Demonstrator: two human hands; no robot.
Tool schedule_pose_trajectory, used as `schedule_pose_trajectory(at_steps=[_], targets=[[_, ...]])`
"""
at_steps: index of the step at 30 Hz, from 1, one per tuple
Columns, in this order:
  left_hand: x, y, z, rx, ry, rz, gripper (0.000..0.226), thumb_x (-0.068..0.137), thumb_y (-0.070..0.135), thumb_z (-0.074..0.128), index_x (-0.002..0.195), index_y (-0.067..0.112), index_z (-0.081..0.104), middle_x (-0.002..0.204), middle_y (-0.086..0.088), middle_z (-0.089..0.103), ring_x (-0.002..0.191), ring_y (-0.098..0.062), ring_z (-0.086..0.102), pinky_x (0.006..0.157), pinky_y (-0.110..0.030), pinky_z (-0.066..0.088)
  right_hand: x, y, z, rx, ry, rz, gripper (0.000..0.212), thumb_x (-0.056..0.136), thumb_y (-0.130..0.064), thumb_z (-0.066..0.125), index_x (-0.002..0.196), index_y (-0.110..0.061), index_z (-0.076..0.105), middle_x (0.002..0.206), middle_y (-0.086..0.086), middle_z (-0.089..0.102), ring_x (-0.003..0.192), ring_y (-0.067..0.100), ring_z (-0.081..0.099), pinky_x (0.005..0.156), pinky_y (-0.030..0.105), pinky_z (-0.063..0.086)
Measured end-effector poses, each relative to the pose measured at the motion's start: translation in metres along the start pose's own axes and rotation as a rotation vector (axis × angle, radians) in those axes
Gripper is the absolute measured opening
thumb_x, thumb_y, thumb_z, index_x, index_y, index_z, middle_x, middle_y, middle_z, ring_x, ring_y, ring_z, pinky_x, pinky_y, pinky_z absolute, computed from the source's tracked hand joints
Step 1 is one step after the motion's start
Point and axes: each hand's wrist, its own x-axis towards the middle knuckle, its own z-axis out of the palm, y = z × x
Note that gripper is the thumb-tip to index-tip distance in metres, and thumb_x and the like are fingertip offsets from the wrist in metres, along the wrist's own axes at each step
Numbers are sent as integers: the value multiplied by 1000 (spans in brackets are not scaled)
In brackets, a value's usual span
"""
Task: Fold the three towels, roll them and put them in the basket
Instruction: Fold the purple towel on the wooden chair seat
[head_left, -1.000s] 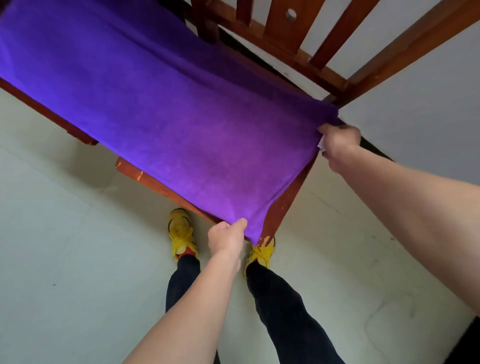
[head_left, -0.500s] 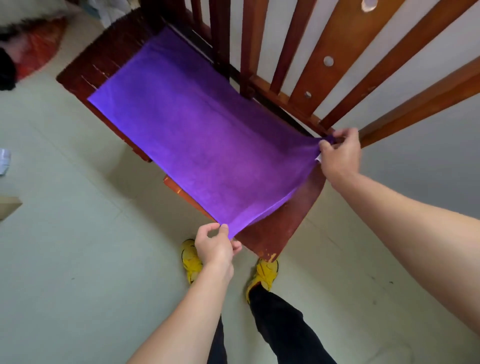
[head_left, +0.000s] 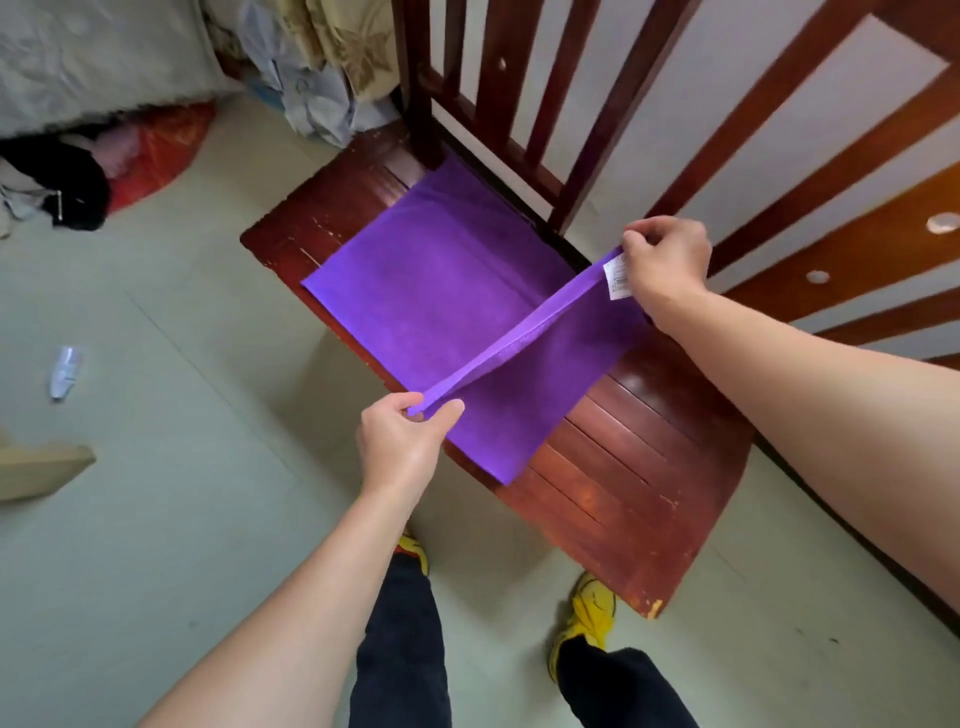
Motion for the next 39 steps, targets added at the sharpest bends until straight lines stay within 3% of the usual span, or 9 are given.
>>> schedule_pose_trajectory(at_steps=[4,7,10,14,18,24,33,36,39], targets=[[57,14,-41,202,-22,245,14,80,21,73,74,10,69,62,-1,61,68,-25,58,63,-22,34,10,-42,39,-9,35,49,15,72,-23,60,75,-26,74,75,-8,67,85,14,67,77,22,50],[99,22,-67,317,-53,369,38,88,18,62,54,2,53,51,-11,47,61,-32,42,58,-33,22,18,-69,65,21,40,80,13,72,-22,59,68,-30,69,71,-12,63,80,18,68,75,35,57],[134,28,-85,367,-101,404,48,90,17,58,48,6,39,50,-12,35,60,-32,35,58,-37,18,24,-88,87,-13,35,47,20,78,-20,55,83,-27,73,80,-8,65,87,15,66,76,23,48],[171,36,-92,356,-113,283,41,89,19,59,55,-1,48,52,-9,36,58,-28,33,58,-37,29,38,-118,112,-24,19,-2,27,81,-18,51,95,-24,74,96,0,72,95,18,65,83,26,49],[199,39,-93,291,-104,100,27,85,17,62,63,3,65,58,-14,66,65,-30,66,80,-36,53,54,-143,136,-99,-46,-35,30,86,-19,46,102,-27,70,109,3,70,105,24,61,86,31,46],[264,28,-88,303,-55,-44,27,84,19,57,68,-3,61,60,-20,56,75,-37,69,75,-41,53,82,-156,193,-151,-221,-83,30,85,-18,41,97,-27,68,96,7,71,90,29,68,87,39,54],[344,3,-73,428,-241,-155,24,83,16,56,59,15,53,60,-15,55,72,-37,67,72,-41,54,129,-124,301,-218,-282,89,23,87,-13,47,80,-27,65,89,11,73,80,30,71,79,45,58],[354,3,-72,446,-265,-138,30,85,17,58,56,11,51,69,-27,66,71,-34,68,70,-42,57,135,-114,320,-215,-313,135,25,85,-14,48,95,-20,70,98,14,73,92,33,69,88,46,55],[355,7,-74,557,-222,-53,37,85,19,59,53,13,43,53,-14,53,52,-25,52,49,-30,42,139,-115,326,-238,-375,108,36,85,-13,49,117,-15,65,112,13,70,105,32,65,98,42,49]])
